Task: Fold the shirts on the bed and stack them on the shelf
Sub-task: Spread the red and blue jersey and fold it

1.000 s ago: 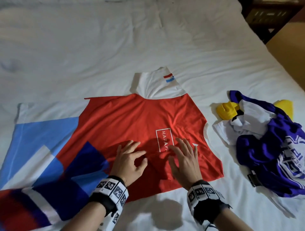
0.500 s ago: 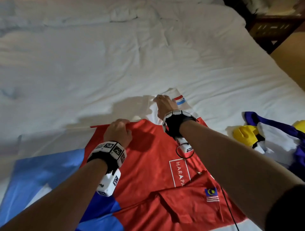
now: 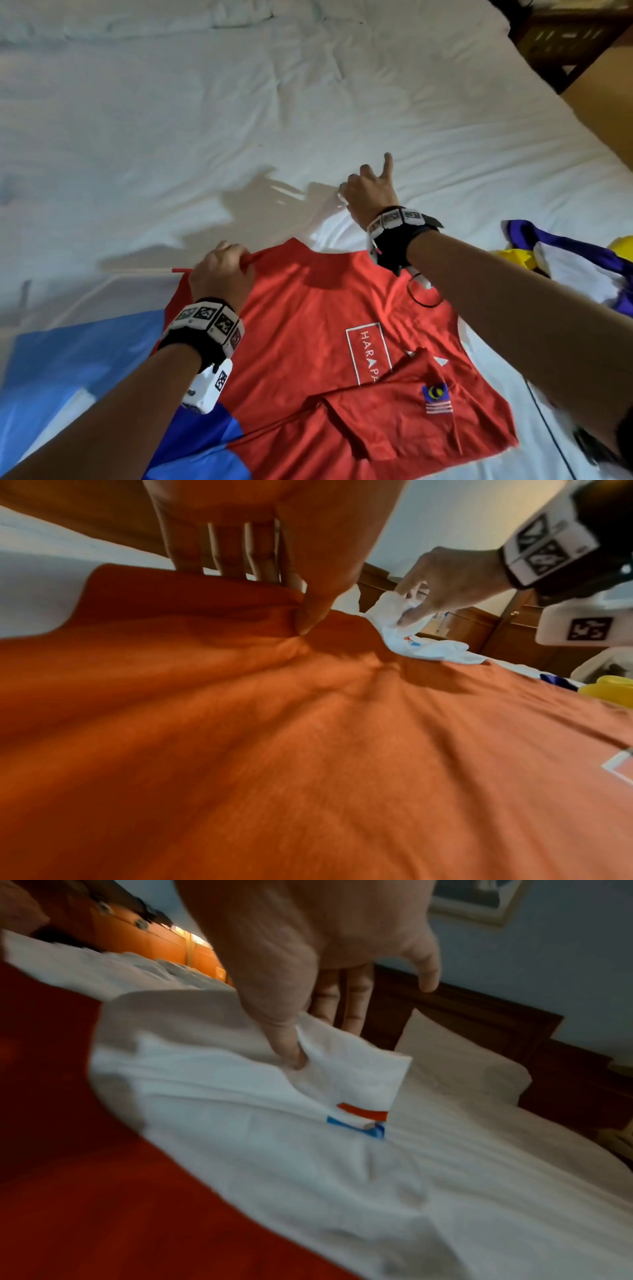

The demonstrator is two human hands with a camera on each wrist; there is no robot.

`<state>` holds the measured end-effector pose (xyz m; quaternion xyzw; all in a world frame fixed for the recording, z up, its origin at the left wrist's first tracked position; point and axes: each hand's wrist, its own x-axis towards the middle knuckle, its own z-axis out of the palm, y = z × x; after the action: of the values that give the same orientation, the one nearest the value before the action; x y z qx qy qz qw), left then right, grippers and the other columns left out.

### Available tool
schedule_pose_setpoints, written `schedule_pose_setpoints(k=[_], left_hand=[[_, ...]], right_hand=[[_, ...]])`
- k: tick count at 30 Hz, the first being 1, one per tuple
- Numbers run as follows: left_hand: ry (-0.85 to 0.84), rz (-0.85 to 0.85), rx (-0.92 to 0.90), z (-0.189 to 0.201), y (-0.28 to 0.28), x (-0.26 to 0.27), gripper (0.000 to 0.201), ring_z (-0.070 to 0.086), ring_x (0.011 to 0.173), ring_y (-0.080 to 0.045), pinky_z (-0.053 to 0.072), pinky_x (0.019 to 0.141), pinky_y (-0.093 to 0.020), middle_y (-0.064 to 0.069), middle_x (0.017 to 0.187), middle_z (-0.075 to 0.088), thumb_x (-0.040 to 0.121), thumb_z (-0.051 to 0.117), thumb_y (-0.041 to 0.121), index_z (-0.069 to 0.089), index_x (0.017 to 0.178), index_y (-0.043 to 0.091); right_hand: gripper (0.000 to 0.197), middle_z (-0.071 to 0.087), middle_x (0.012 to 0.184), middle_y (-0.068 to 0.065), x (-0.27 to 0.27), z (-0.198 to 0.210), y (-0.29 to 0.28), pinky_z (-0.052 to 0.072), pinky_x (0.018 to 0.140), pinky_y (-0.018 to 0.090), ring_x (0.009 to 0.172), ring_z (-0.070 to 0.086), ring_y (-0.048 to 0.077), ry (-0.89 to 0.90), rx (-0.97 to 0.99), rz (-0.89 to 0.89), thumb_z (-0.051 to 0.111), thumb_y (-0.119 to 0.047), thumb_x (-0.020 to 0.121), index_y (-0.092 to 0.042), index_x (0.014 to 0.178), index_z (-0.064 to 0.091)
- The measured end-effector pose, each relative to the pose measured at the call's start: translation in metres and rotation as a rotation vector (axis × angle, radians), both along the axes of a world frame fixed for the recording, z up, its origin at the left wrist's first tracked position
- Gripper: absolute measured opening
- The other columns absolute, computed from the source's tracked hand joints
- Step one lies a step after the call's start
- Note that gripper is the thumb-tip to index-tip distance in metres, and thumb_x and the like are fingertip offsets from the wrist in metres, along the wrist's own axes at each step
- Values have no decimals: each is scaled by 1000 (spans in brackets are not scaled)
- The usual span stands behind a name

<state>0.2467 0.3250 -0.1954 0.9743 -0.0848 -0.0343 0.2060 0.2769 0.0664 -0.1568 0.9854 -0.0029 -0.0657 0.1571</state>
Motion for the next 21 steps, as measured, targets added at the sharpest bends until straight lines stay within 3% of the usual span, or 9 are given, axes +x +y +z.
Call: schedule_pose_setpoints(k=[3, 5, 8, 10, 12, 14, 16, 19, 21], left_hand=[[-79, -53, -25, 13, 5, -17, 12, 63, 87, -35, 49, 70, -40, -9, 95, 66, 77, 71, 18, 70, 89, 16], [-141, -65, -36, 15, 10, -34, 12, 65, 86, -34, 51, 68, -40, -9, 92, 68, 76, 73, 17, 71, 87, 15], [-235, -87, -62, 10, 20, -68, 11, 65, 79, -33, 53, 63, -39, -8, 86, 69, 76, 68, 22, 71, 83, 15], [-231, -115, -68, 0, 27, -95, 15, 65, 77, -32, 53, 63, -39, -5, 83, 69, 71, 63, 23, 72, 82, 17], [-205, -158, -32, -16, 34, -120, 15, 64, 78, -31, 52, 65, -41, -1, 84, 68, 70, 67, 20, 73, 83, 19], [-190, -203, 15, -31, 35, -137, 23, 64, 84, -31, 51, 70, -44, -1, 92, 68, 68, 77, 13, 75, 90, 18], [-209, -238, 30, -41, 31, -143, 29, 63, 89, -30, 50, 75, -44, -2, 99, 69, 70, 76, 14, 76, 98, 19], [-218, -252, -9, -44, 23, -141, 27, 62, 85, -28, 49, 73, -42, 1, 94, 70, 78, 55, 28, 78, 89, 20], [-189, -222, -31, -45, 21, -141, 31, 61, 83, -28, 49, 73, -43, 1, 90, 70, 78, 51, 31, 79, 83, 19]], right_hand=[[22, 65, 80, 4, -56, 18, -10, 29, 101, 69, 95, 57, 33, -200, 36, 7, 75, -8, 64, -13, 85, 68], [23, 62, 82, 5, -98, 25, -14, 29, 101, 66, 92, 57, 33, -336, 86, 10, 74, -9, 59, -14, 80, 67], [18, 58, 94, 7, -167, 18, -9, 23, 105, 63, 93, 56, 31, -444, 142, 11, 71, -18, 63, -15, 79, 64], [13, 57, 87, 5, -213, 4, -1, 30, 103, 60, 85, 58, 29, -409, 202, 25, 58, -27, 69, -17, 76, 61], [18, 56, 78, 2, -253, -18, 8, 45, 90, 54, 72, 61, 27, -319, 277, 45, 45, -23, 64, -18, 74, 59], [22, 56, 75, 0, -280, -40, 11, 51, 71, 45, 65, 61, 25, -192, 270, 45, 56, -16, 54, -20, 75, 60], [33, 58, 75, -1, -291, -58, 11, 50, 60, 39, 64, 60, 23, -68, 282, 2, 71, -10, 45, -22, 75, 63], [10, 58, 69, -3, -290, -54, 12, 49, 56, 37, 62, 60, 24, -148, 394, -42, 58, -16, 63, -21, 70, 64], [15, 57, 66, -4, -290, -43, 16, 47, 54, 34, 61, 58, 23, -221, 479, -88, 48, -20, 70, -20, 67, 62]])
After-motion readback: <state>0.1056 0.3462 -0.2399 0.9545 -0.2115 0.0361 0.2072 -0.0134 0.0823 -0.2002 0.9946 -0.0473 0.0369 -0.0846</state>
